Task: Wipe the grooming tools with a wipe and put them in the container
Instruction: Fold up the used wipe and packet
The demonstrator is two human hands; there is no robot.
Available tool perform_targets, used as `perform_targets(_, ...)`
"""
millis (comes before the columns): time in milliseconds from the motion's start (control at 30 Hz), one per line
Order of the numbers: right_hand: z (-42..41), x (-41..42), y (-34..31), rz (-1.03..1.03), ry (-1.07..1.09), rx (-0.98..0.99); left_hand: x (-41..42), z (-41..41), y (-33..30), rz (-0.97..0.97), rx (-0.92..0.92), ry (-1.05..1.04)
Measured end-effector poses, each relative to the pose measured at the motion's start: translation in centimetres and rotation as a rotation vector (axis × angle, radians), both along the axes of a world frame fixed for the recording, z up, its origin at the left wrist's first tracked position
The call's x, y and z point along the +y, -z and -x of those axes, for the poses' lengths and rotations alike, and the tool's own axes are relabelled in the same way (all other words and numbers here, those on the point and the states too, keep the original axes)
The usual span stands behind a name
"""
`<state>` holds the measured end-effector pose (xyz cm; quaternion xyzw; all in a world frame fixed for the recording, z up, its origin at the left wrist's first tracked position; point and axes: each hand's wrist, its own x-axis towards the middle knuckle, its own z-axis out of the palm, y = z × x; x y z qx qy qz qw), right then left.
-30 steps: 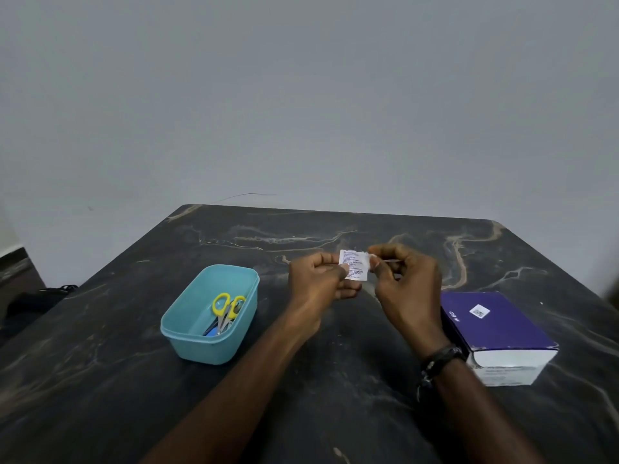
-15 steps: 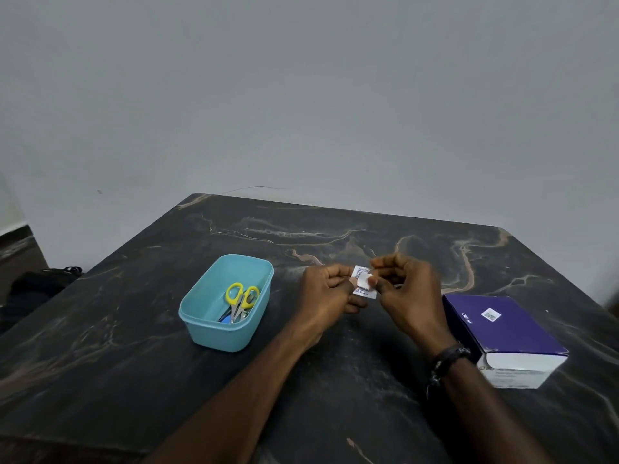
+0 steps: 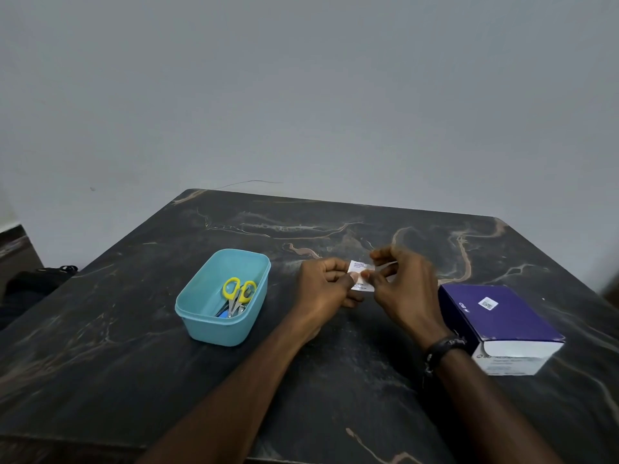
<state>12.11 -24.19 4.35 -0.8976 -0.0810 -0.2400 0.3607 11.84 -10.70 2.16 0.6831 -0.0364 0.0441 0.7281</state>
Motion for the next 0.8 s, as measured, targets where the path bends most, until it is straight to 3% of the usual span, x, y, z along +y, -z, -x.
perform_targets(133, -0.4, -0.2, 0.0, -0.105, 0.038, 0.002, 0.1, 0.0, -0.2, 0.032, -0.001, -0.046)
perform_targets(367, -0.4, 0.0, 0.1, -0.31, -0.146, 0.252, 0.3, 0.2, -0.5, 0.077, 0.001, -0.023)
perform_targets(800, 0.2, -0.5, -1.0, -0.554, -0.217, 0.332, 0.7, 0.4, -1.4, 0.149, 0.023, 0.042)
